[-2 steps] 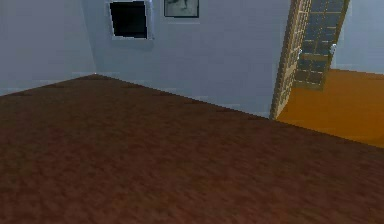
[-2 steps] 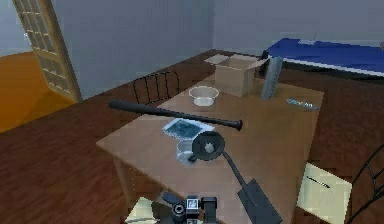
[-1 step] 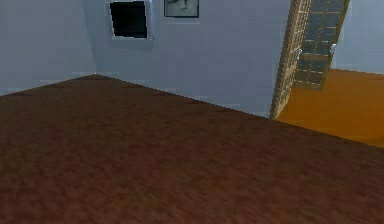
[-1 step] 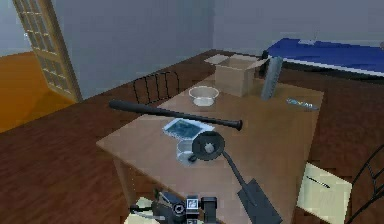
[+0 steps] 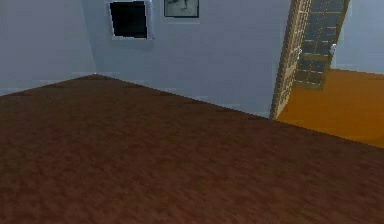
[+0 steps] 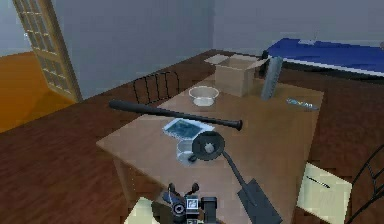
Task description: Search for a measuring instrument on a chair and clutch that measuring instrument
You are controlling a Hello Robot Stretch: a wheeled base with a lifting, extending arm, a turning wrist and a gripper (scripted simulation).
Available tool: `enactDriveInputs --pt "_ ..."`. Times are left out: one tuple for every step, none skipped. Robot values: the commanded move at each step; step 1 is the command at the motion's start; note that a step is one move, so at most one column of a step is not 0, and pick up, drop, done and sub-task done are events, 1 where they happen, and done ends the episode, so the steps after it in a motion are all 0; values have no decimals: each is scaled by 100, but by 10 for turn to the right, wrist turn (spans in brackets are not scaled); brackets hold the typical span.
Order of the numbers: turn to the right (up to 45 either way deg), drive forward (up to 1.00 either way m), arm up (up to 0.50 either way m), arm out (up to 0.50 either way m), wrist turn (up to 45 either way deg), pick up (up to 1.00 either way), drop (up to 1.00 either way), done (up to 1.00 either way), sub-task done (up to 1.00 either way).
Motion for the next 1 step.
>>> enactDriveInputs --pt "0 0 0 0 30 0 0 0 0"
